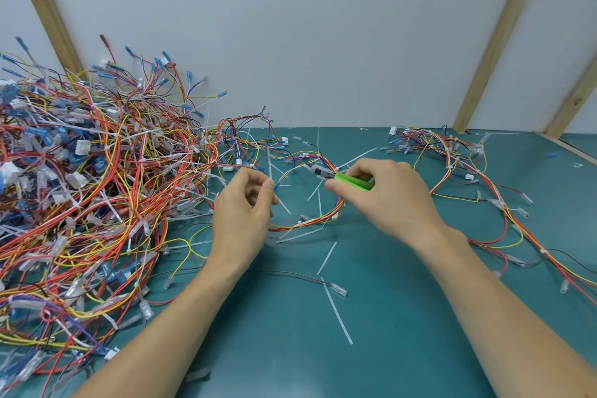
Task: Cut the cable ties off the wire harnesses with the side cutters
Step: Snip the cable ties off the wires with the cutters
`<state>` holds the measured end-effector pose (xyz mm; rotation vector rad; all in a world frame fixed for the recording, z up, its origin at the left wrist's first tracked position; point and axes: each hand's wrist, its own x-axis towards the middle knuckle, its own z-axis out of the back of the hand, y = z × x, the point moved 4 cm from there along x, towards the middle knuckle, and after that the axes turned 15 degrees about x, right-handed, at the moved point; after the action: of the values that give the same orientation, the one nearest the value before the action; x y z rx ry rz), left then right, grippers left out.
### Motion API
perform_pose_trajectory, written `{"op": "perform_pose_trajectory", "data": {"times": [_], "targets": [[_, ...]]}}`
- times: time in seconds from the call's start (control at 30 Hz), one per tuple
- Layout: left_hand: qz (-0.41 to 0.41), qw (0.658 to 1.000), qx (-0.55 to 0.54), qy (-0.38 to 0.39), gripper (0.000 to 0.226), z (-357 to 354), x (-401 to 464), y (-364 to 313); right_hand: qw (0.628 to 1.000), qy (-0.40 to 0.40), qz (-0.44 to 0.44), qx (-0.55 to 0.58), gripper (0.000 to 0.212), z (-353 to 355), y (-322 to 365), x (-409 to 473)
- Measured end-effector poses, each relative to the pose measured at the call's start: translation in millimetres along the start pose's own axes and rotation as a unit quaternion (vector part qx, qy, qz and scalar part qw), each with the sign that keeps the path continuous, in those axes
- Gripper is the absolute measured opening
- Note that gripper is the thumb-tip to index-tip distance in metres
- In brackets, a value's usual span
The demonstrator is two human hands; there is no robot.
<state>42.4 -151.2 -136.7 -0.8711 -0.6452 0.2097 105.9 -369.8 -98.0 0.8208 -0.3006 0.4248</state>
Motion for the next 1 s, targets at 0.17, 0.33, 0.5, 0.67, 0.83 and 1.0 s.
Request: {"op": "perform_pose_trajectory", "data": {"times": [0.17, 0.33, 0.5, 0.67, 0.83, 1.0], "targets": [[0.011, 0.999, 0.037, 0.026, 0.012, -2, 0, 5, 0.985, -0.058, -0.060, 0.148, 0.044, -2, -10, 4], [0.025, 0.995, 0.083, 0.039, 0.007, -3, 1, 12, 0.883, -0.054, -0.220, 0.412, 0.053, -10, -24, 5], [-0.029, 0.993, 0.118, 0.008, 0.011, -3, -3, 2, 0.867, -0.123, -0.231, 0.424, 0.035, -5, -36, 8], [-0.167, 0.970, 0.134, 0.116, 0.031, -20, -22, -20, 0.891, -0.076, -0.250, 0.371, 0.007, -12, -41, 7], [-0.179, 0.948, 0.133, 0.229, 0.047, -42, -39, -24, 0.889, -0.053, -0.256, 0.377, 0.011, -19, -36, 6], [-0.153, 0.955, 0.191, 0.166, 0.039, -36, -34, -19, 0.867, 0.003, -0.237, 0.438, 0.024, -25, -20, 2]]}}
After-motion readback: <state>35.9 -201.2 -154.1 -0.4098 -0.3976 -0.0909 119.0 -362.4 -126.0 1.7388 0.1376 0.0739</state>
